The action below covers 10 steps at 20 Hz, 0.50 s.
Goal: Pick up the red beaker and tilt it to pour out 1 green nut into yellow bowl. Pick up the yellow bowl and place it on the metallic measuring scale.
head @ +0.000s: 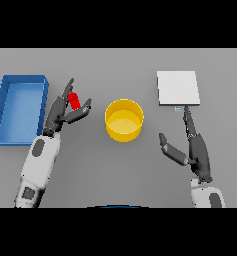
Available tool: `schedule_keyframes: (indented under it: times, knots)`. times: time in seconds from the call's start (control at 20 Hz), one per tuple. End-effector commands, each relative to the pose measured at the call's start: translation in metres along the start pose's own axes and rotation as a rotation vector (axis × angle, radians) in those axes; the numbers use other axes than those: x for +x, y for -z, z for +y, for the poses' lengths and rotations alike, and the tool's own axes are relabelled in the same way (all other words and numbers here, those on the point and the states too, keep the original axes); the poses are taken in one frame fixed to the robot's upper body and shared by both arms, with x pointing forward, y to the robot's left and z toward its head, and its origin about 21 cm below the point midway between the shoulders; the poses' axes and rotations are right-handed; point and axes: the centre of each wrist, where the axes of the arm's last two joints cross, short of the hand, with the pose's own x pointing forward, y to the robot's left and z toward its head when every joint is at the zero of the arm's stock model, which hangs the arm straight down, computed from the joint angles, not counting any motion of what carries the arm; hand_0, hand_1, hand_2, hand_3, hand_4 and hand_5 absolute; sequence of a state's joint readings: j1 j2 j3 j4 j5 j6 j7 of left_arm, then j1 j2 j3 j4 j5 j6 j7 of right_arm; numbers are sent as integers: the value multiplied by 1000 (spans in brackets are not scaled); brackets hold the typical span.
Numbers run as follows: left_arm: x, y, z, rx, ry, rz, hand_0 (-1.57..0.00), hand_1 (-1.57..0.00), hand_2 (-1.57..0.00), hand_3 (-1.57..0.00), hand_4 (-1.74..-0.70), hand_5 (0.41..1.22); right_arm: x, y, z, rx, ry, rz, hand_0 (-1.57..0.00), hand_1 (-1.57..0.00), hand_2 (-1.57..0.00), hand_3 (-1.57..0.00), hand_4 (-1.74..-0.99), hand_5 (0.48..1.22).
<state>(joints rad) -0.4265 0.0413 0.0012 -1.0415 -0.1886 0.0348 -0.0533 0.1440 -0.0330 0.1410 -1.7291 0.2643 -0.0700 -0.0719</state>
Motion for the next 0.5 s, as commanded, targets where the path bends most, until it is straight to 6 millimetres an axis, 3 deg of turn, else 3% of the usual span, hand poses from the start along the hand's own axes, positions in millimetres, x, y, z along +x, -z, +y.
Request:
schedule_keyframes:
  times: [0.0, 0.25, 0.3, 0.4, 0.45]
  knots:
    - [-1, 3, 1, 3, -7, -11, 1, 1, 1, 1, -1297, 686, 0, -1, -3, -3, -1, -9, 1, 1, 1, 1, -1268, 639]
    - [-8, 11, -6, -1, -54, -34, 1, 1, 0, 1, -1348, 704, 4, -1, -3, -5, -14, -5, 1, 1, 1, 1, -1261, 641]
    - [-6, 13, -8, 13, -74, -47, 1, -26, -67, -31, -1378, 724, 5, -1, -3, -4, -17, -9, 1, 1, 1, 1, -1259, 642]
    - [-7, 14, -8, 34, -115, -50, -285, -328, -364, -292, -1449, 783, 3, -3, -4, -4, -17, -9, 1, 1, 1, 1, -1258, 644]
    - [-6, 16, -11, 44, -109, -21, -441, -481, -523, -547, -1448, 871, 2, -2, -3, -10, -17, -1, 1, 1, 1, 1, -1257, 645]
